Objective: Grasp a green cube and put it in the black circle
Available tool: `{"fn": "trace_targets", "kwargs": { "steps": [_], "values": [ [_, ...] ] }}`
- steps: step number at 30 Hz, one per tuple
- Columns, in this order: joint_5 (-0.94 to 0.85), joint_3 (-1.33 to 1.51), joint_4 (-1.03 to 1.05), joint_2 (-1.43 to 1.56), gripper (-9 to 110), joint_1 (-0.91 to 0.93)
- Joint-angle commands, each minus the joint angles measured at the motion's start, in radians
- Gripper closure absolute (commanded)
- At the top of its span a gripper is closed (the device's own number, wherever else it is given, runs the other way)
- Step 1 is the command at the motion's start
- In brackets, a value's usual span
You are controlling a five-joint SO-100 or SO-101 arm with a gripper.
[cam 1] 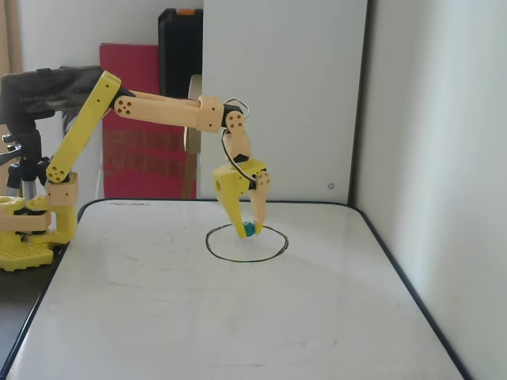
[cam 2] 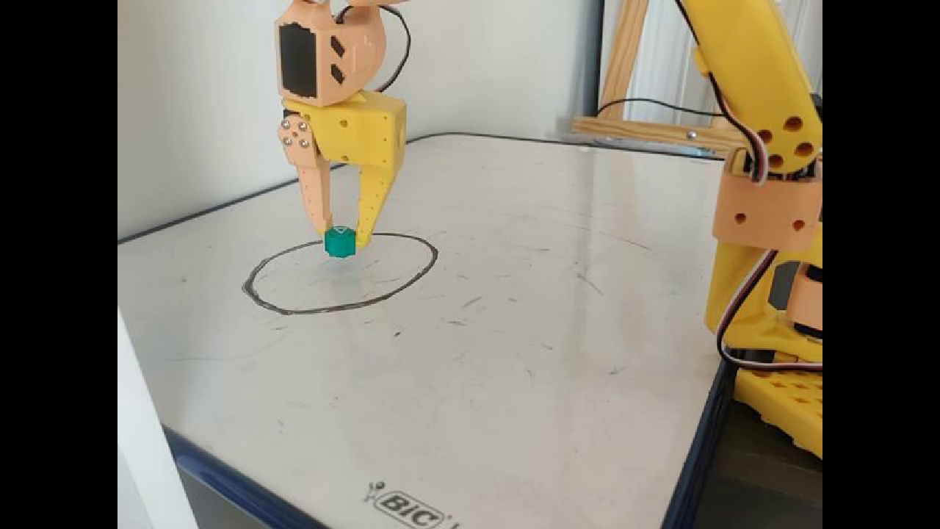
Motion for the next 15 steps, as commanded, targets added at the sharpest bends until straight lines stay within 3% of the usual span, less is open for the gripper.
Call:
{"fn": "trace_targets", "kwargs": {
  "steps": [1, 15],
  "values": [
    [-0.002, -0.006, -0.005, 0.008, 94, -0.006],
    [-0.005, 0.005, 0.000, 0.018, 90, -0.006]
  ]
}}
